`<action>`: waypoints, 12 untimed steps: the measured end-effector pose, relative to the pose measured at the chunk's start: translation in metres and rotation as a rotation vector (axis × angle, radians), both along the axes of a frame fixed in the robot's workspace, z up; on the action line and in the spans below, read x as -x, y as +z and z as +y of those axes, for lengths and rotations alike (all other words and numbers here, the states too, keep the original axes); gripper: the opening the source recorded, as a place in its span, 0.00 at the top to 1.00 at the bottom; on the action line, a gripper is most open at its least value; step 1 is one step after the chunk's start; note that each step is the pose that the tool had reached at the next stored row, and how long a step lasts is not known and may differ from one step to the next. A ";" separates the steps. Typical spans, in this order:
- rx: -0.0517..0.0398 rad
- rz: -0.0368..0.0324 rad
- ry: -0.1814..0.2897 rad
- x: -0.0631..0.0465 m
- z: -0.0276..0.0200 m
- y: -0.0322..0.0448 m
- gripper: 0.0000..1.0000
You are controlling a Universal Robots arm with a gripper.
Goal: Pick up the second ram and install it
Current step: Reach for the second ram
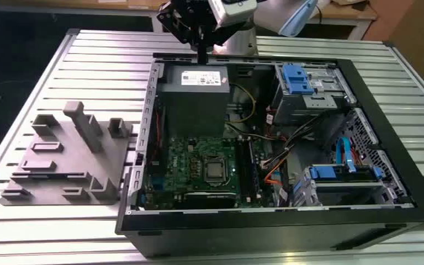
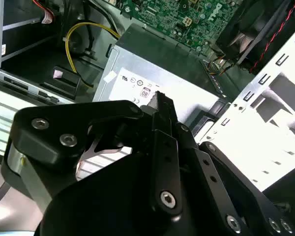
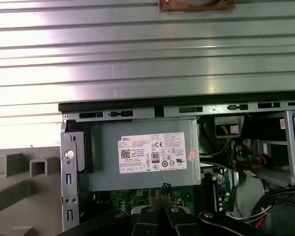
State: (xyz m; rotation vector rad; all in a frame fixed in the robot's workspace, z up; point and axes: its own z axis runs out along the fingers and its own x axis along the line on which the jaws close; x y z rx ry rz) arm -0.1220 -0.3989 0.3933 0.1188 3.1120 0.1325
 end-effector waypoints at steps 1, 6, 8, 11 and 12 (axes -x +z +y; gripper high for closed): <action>-0.0003 0.0000 0.000 0.000 0.0000 0.0000 0.93; -0.0069 0.0000 0.000 0.000 0.0000 0.0000 0.93; -0.0069 0.0000 0.000 0.002 -0.0001 0.0000 0.93; -0.0069 0.0000 0.000 0.004 0.0000 0.0000 0.93; -0.0069 0.0000 0.000 0.004 0.0000 0.0000 0.93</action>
